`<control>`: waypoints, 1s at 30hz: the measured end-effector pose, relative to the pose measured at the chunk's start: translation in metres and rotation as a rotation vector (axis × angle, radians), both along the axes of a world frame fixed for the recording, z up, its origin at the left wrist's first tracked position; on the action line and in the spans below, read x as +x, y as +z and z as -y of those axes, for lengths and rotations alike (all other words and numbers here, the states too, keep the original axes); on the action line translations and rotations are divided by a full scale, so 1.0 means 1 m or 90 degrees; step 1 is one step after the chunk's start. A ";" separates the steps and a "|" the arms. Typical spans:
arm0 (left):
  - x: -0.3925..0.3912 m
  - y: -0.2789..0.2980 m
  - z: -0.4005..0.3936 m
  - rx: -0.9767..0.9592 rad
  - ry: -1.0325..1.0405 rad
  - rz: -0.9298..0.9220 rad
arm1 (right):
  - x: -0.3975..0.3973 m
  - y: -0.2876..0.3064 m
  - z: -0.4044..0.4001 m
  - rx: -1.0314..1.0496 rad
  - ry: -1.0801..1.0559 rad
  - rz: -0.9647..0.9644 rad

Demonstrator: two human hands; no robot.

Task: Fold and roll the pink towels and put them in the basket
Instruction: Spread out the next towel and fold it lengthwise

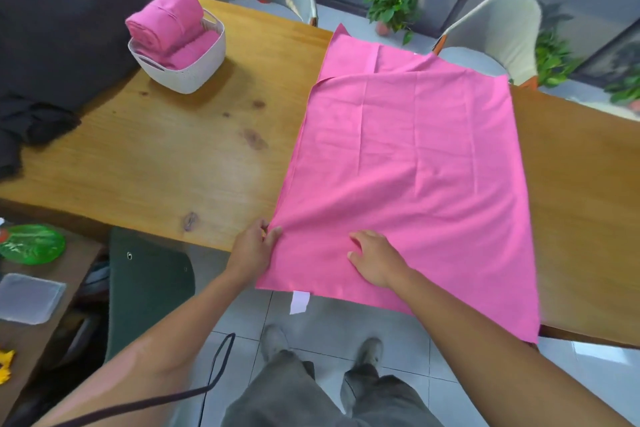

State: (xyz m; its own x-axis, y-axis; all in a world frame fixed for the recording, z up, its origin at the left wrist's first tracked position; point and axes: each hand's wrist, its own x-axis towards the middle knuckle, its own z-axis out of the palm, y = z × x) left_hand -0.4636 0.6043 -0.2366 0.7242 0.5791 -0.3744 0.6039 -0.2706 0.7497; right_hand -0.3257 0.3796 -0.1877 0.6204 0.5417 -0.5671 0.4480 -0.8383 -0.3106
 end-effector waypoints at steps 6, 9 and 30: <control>-0.005 -0.009 -0.017 0.066 -0.025 -0.047 | -0.010 -0.008 0.002 -0.041 0.022 0.001; -0.001 -0.007 -0.017 0.086 -0.018 -0.018 | -0.011 -0.010 0.009 -0.052 0.018 0.010; 0.041 0.020 0.005 0.259 -0.089 -0.053 | 0.013 0.000 0.080 -0.081 -0.073 0.016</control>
State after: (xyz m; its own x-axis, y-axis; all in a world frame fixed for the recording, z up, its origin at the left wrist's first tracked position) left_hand -0.4221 0.5998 -0.2170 0.7829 0.5902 -0.1967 0.5948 -0.6173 0.5150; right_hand -0.3130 0.2993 -0.1873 0.6891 0.3917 -0.6097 0.3540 -0.9161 -0.1885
